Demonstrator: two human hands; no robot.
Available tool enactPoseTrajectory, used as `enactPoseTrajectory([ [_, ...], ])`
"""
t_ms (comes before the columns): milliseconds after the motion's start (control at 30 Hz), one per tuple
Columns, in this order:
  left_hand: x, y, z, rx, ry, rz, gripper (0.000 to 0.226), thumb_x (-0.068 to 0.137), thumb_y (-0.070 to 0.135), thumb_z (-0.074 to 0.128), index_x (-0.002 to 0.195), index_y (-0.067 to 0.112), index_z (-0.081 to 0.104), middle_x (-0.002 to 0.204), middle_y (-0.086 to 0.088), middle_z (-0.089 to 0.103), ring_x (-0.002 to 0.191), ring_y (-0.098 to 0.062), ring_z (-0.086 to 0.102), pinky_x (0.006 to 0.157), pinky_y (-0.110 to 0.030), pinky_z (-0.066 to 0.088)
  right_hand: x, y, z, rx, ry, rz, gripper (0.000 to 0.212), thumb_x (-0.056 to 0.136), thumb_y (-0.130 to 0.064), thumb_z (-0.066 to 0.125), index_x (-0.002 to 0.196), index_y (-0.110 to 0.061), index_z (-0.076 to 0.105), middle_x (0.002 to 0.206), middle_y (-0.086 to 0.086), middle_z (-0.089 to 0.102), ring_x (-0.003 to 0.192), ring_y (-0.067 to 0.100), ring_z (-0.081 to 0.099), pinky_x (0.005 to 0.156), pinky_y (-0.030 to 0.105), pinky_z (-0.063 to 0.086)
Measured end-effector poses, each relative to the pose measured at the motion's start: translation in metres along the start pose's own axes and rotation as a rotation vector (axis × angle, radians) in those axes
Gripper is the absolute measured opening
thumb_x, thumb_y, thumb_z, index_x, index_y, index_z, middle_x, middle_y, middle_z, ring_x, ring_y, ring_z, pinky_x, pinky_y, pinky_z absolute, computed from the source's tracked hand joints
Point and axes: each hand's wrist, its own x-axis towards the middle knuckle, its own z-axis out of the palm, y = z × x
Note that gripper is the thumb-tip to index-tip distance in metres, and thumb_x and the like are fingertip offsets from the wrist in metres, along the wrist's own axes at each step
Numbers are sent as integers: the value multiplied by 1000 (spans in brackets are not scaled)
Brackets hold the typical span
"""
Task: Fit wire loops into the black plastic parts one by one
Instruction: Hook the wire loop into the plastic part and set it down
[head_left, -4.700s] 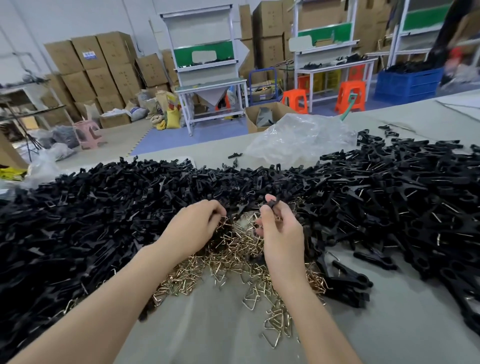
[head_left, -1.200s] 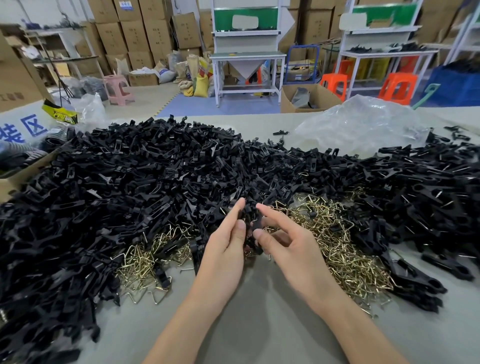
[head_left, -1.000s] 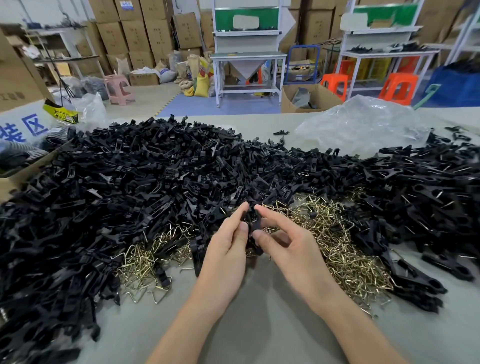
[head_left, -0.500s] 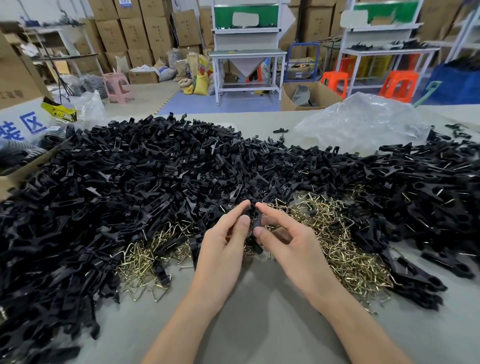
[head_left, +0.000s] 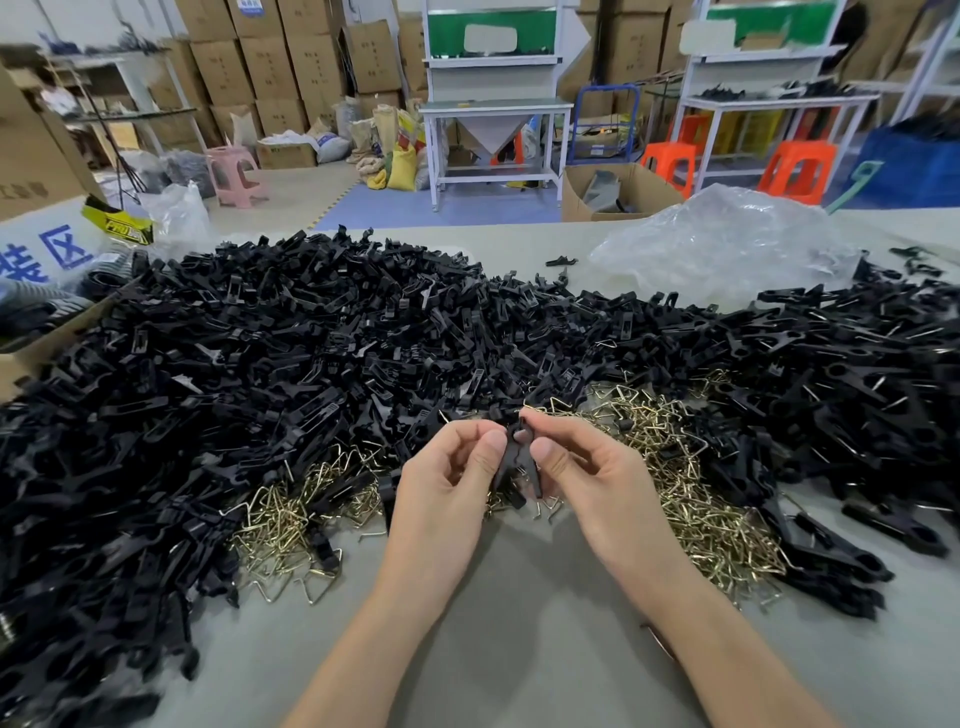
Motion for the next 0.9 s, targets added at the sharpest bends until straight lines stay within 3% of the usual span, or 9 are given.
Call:
enactPoseTrajectory([
  [167, -1, 0, 2, 3, -18, -4, 15, 100, 23, 59, 103, 24, 74, 94, 5, 77, 92, -14, 73, 83, -26, 57, 1, -1, -1, 73, -17, 72, 28, 94, -8, 66, 116, -23, 73, 100, -5, 76, 83, 4, 69, 70, 22, 57],
  [300, -1, 4, 0, 28, 4, 13, 17, 100, 19, 60, 105, 26, 74, 98, 10, 76, 89, -3, 71, 74, -13, 51, 1, -2, -2, 59, -62, 49, 24, 93, -18, 65, 115, -22, 72, 99, -7, 76, 86, 10, 70, 76, 29, 61],
  [400, -1, 1, -10, 330, 56, 159, 19, 103, 27, 52, 110, 33, 68, 99, 21, 70, 90, -4, 66, 75, -15, 48, 3, -3, -5, 169, 31, 45, 23, 85, -26, 67, 106, -27, 75, 99, 5, 74, 85, 15, 71, 72, 25, 59],
  [500, 1, -2, -23, 803, -100, 295, 26, 100, 46, 45, 112, 34, 64, 101, 22, 63, 95, -5, 57, 86, -29, 44, 7, -4, -11, 314, 166, 62, 21, 80, -26, 68, 99, -28, 76, 96, 3, 75, 83, 15, 70, 69, 25, 59],
  [567, 0, -6, -26, 1099, -250, 277, 44, 93, 63, 40, 124, 38, 58, 114, 19, 57, 112, -10, 50, 99, -32, 35, 9, -5, -14, 372, 231, 68, 24, 78, -25, 68, 101, -26, 75, 95, 3, 73, 78, 13, 68, 67, 25, 58],
  [633, 2, -8, -25, 1215, -286, 199, 56, 91, 69, 39, 138, 39, 49, 124, 16, 54, 121, -13, 47, 105, -33, 29, 9, -6, -14, 382, 258, 73, 27, 79, -25, 67, 105, -22, 72, 94, 3, 72, 75, 11, 67, 65, 25, 58],
  [800, 7, -4, -22, 1251, -215, 193, 47, 98, 49, 53, 139, 24, 56, 119, 6, 64, 113, -22, 58, 99, -38, 38, 8, -4, -13, 323, 250, 70, 18, 94, -15, 62, 109, -19, 70, 97, 0, 74, 75, 9, 68, 65, 24, 57],
  [900, 6, -2, -21, 1213, -204, 200, 40, 101, 33, 55, 137, 18, 59, 112, 1, 67, 107, -26, 60, 95, -39, 43, 8, -5, -13, 319, 250, 65, 20, 90, -19, 64, 110, -19, 69, 95, -2, 74, 74, 9, 68, 65, 24, 56],
])
